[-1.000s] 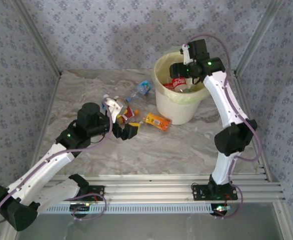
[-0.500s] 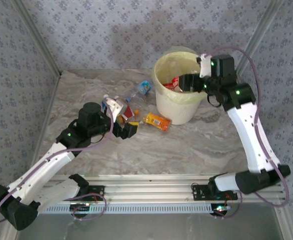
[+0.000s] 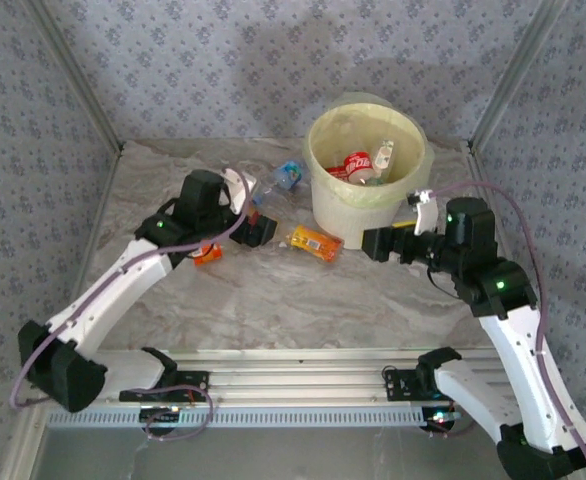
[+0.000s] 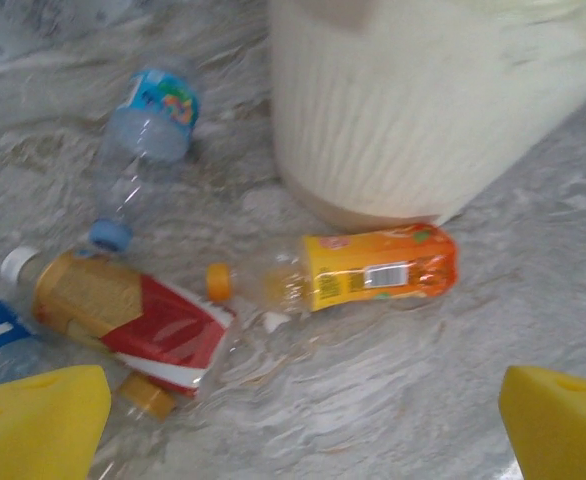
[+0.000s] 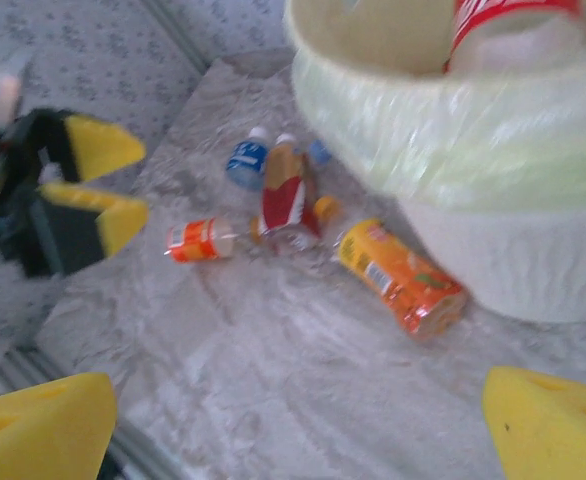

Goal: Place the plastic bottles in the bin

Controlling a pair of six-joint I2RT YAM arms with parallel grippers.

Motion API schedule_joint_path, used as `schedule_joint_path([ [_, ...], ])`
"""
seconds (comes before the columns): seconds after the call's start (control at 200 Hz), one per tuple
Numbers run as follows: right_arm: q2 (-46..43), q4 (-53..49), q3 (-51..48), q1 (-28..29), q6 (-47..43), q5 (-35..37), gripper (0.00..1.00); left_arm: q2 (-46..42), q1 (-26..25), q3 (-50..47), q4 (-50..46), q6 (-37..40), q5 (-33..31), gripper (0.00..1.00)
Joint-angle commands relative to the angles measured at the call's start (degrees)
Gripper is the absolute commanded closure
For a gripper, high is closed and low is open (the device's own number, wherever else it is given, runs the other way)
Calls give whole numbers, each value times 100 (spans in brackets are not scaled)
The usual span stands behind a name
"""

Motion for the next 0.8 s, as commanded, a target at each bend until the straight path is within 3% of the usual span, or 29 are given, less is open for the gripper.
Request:
schedule_joint_path([
  [0.0, -175, 177, -337, 47, 198, -629, 2, 478, 183, 493, -783, -326, -445, 0],
  [0.27, -639, 176, -882, 64, 372, -705, 1, 1729, 368, 1209, -1748, -1478, -1188, 0],
  [0.794, -942, 128, -1224, 91, 538, -563, 1, 3317, 1583, 1859, -2077, -1266, -1382, 6],
])
